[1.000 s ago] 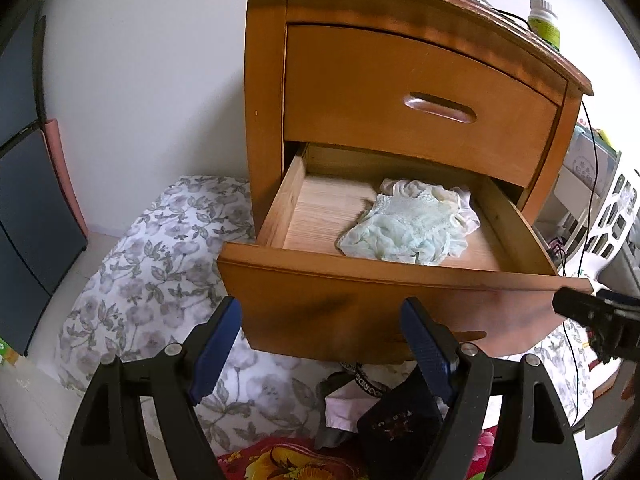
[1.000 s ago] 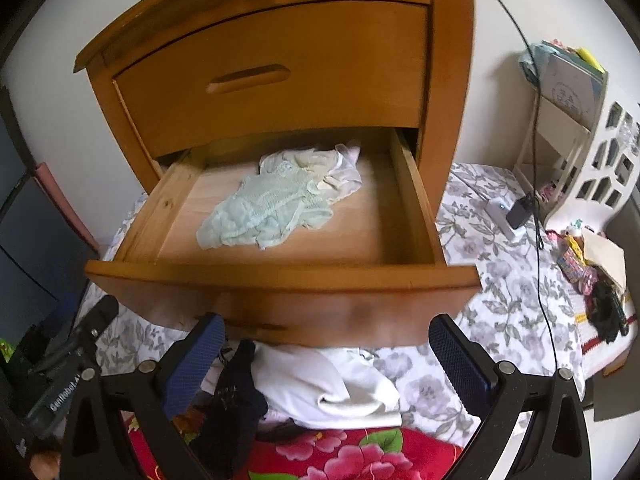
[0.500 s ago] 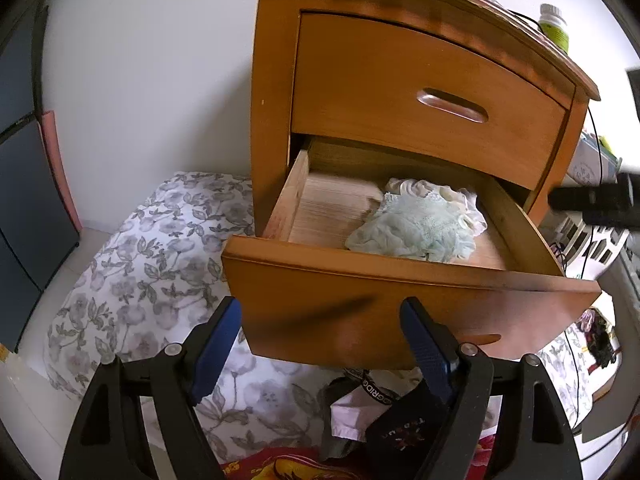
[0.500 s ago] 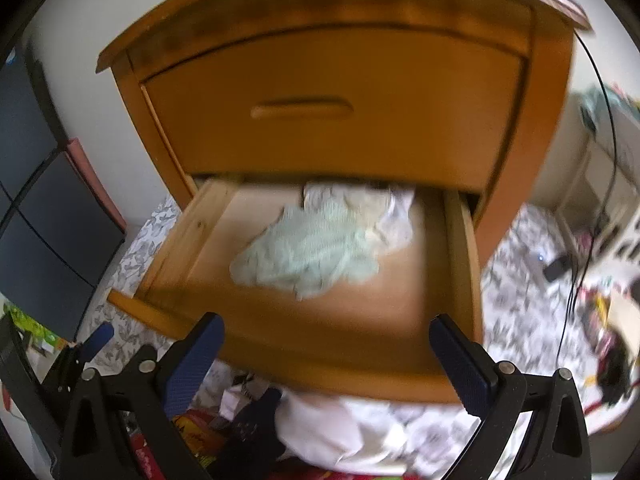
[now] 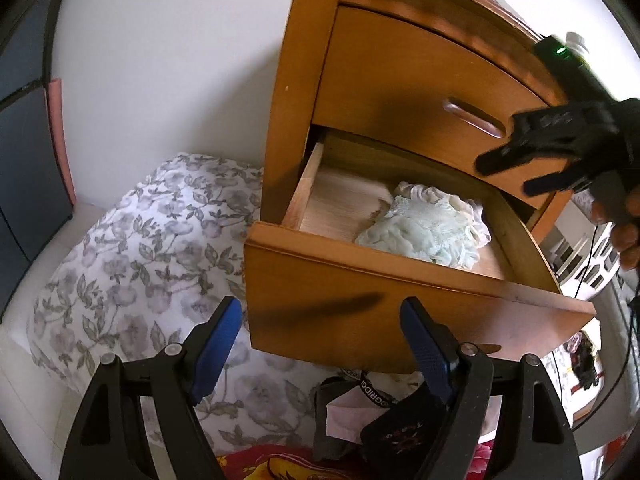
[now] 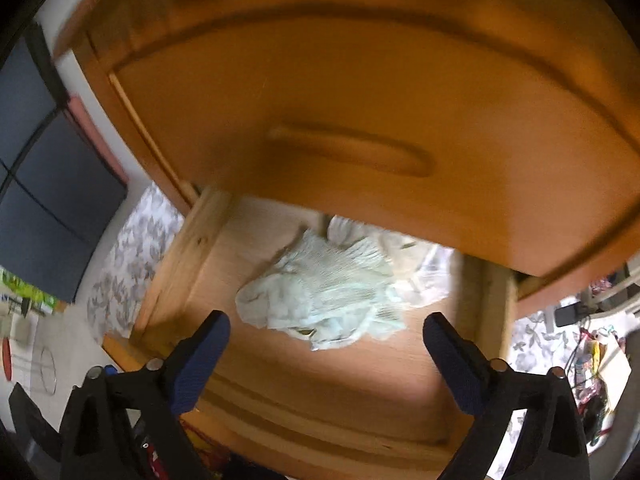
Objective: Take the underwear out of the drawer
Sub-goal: 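Lower the right gripper into the drawer and close it on the lace cloth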
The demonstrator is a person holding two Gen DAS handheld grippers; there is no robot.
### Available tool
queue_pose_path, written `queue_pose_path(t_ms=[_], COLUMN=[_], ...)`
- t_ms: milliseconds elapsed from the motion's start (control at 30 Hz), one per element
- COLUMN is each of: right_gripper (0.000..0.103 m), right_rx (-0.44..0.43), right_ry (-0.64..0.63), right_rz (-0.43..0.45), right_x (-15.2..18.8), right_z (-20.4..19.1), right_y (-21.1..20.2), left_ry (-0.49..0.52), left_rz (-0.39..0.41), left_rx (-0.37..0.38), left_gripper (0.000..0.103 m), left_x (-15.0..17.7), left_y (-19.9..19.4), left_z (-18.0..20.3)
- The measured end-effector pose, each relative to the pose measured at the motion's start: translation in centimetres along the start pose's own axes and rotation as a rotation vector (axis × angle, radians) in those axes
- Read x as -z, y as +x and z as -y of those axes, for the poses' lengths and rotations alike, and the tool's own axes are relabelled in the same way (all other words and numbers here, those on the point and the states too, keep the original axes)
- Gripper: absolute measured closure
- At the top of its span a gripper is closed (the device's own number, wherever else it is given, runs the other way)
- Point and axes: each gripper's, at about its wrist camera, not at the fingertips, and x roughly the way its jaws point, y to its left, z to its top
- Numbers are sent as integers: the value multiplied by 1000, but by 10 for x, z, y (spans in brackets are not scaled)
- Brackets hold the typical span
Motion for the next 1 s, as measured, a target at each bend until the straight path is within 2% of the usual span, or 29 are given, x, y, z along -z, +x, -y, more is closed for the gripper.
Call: queue_pose_path(t_ms=[233,467,633,1000], right_gripper=[13,14,14,27], right_rx=[18,39,84,170], right_ry=[-38,-27,-46,-109], right_rz=[-156,-250,-284,-325], right_x=[-6,-13,-18,-22], right_z=[-13,-14,-19,-43], right_y=[54,89,108,136], left_ry=[-20,-37,-48,-58], left_rz=[-18,-32,-43,-60], left_rx=[7,9,0,12], left_gripper=[21,21,21,21], left_x=[2,4,5,6], left_y=[6,10,14,19], left_z=[-5,-9,-13,-15])
